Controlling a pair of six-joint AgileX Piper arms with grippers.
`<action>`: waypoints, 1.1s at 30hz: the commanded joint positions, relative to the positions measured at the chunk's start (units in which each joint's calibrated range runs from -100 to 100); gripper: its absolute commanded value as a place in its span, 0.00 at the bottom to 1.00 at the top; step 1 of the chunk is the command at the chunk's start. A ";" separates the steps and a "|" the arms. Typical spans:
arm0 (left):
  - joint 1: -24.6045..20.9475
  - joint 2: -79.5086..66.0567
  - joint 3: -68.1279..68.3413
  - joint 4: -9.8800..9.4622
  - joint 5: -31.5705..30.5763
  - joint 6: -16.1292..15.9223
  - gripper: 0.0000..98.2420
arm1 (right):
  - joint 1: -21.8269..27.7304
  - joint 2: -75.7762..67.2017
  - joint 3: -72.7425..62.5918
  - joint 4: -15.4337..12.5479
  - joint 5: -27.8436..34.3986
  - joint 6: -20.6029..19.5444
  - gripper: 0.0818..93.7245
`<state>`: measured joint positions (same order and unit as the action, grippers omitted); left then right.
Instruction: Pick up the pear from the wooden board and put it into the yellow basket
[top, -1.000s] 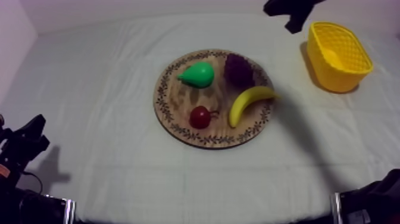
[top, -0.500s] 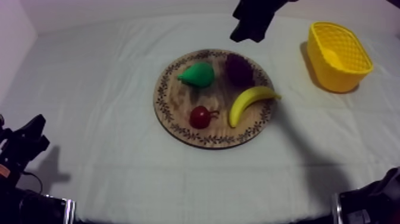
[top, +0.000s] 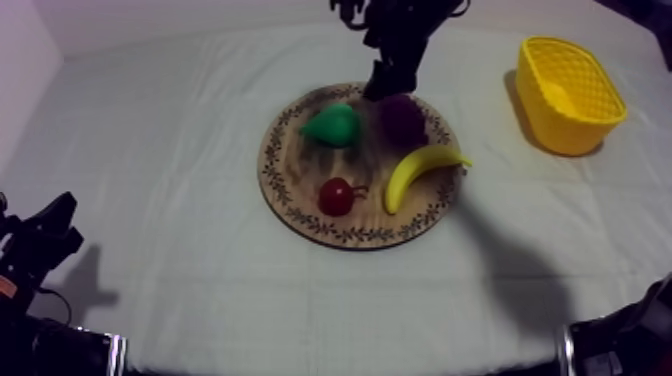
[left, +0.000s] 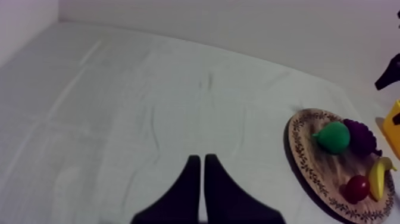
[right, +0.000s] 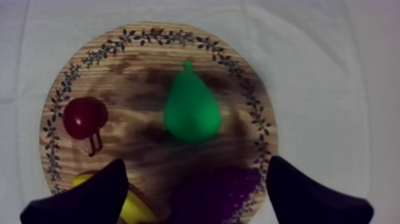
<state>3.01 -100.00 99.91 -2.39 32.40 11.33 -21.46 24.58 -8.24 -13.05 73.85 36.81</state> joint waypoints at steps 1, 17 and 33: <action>-0.01 0.00 -0.02 -0.02 0.01 -0.02 0.00 | -0.37 1.84 -0.44 0.15 -0.45 0.26 0.82; -0.01 0.00 -0.02 -0.02 0.01 0.02 0.00 | -2.78 17.88 -10.87 2.63 -4.24 -0.76 0.78; -0.01 0.00 -0.02 -0.02 0.01 0.02 0.00 | -3.12 24.70 -14.16 5.19 -6.02 -2.40 0.60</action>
<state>3.01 -100.00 99.91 -2.39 32.40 11.33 -24.55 49.33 -22.63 -7.92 67.89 34.42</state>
